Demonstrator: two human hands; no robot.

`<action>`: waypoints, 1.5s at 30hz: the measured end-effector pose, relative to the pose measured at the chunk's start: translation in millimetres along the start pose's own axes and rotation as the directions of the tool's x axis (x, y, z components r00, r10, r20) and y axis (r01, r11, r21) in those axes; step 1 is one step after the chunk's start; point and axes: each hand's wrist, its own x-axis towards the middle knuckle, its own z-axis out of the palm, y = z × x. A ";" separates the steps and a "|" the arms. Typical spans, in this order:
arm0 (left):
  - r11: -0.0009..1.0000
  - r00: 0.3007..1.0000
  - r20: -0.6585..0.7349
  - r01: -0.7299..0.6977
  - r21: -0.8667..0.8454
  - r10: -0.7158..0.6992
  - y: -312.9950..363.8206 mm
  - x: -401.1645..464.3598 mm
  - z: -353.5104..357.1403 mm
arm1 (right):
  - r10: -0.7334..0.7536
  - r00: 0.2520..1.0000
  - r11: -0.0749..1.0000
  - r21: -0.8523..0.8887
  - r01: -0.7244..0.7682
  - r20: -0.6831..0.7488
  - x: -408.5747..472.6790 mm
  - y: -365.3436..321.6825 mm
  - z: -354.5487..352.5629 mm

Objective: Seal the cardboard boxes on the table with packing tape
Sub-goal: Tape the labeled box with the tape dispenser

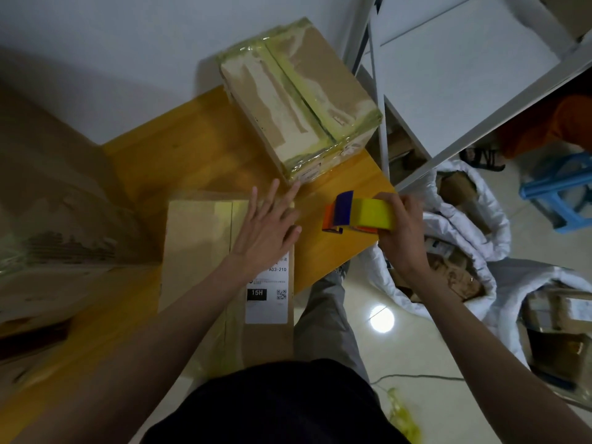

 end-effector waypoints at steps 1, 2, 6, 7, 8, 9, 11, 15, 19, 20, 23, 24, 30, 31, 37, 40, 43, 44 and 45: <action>1.000 1.000 0.001 -0.015 0.005 0.015 -0.6 3.7 -2.6 | 0.004 1.000 1.000 0.008 -0.004 -0.009 1.0 -1.4 1.1; 1.000 1.000 0.011 -0.022 0.005 0.022 -0.6 7.5 -4.8 | 0.012 1.000 1.000 0.017 -0.011 -0.013 1.9 -2.2 1.6; 0.984 0.998 0.064 0.031 -0.174 -0.020 1.5 27.4 -15.0 | 0.041 0.999 0.999 0.034 -0.040 -0.031 3.7 -0.7 4.3; 0.972 0.998 0.045 0.046 -0.229 -0.037 -1.0 31.5 -16.4 | 0.046 0.998 0.998 0.040 -0.045 -0.035 4.7 -0.5 4.7; 0.961 0.999 0.010 0.048 -0.272 -0.047 -4.8 34.5 -17.7 | 0.051 0.998 0.998 0.045 -0.050 -0.041 5.9 -0.7 5.3; 0.952 0.998 -0.035 0.033 -0.305 -0.046 -9.4 36.2 -18.4 | 0.056 0.997 0.997 0.051 -0.054 -0.048 7.1 -1.7 5.4; 0.941 0.993 -0.114 -0.008 -0.339 -0.033 -18.6 35.6 -19.9 | 0.057 0.996 0.996 0.069 -0.053 -0.063 9.2 -4.4 5.4; 0.960 0.983 -0.183 -0.057 -0.273 0.006 -28.8 29.1 -23.6 | 0.069 0.995 0.990 0.125 -0.060 -0.069 11.2 -13.8 5.1; 0.968 0.985 -0.170 -0.035 -0.248 -0.008 -33.0 23.1 -17.9 | 0.065 0.996 0.988 0.145 -0.055 -0.066 14.2 -23.2 4.5; 0.962 0.989 -0.143 0.000 -0.273 -0.040 -32.1 22.5 -16.1 | 0.064 0.996 0.988 0.144 -0.054 -0.065 15.1 -25.0 4.5; 0.929 0.987 -0.053 0.125 -0.347 -0.152 -26.4 24.2 -11.8 | 0.065 0.996 0.986 0.160 -0.054 -0.064 16.2 -31.3 3.9; 0.919 0.983 -0.034 0.157 -0.362 -0.182 -25.1 25.3 -11.2 | 0.068 0.995 0.984 0.168 -0.056 -0.067 16.4 -32.4 3.7; 0.935 0.965 -0.140 0.172 -0.309 -0.224 -33.9 17.4 -15.2 | 0.117 0.991 0.974 0.204 -0.102 -0.064 20.1 -34.7 2.2; 0.927 0.951 -0.192 0.168 -0.337 -0.242 -38.4 11.5 -16.0 | 0.128 0.990 0.970 0.214 -0.111 -0.064 20.1 -35.2 1.3; 0.805 0.921 -0.196 0.173 -0.568 -0.336 -61.0 -15.5 -16.8 | 0.172 0.982 0.954 0.260 -0.147 -0.076 21.0 -41.6 0.7; 0.710 0.923 -0.073 0.239 -0.662 -0.379 -65.7 -9.3 -15.4 | 0.200 0.977 0.946 0.273 -0.173 -0.076 22.1 -46.2 2.3; 0.697 0.927 0.027 0.300 -0.651 -0.374 -75.5 -9.4 -18.1 | 0.197 0.977 0.944 0.284 -0.168 -0.078 23.3 -50.2 2.6; 0.720 0.915 0.037 0.340 -0.605 -0.401 -78.6 -12.0 -18.7 | 0.193 0.978 0.945 0.285 -0.163 -0.081 23.7 -50.1 1.9; 0.738 0.888 0.022 0.395 -0.548 -0.459 -83.0 -16.8 -18.7 | 0.188 0.978 0.947 0.280 -0.157 -0.090 24.3 -49.5 1.1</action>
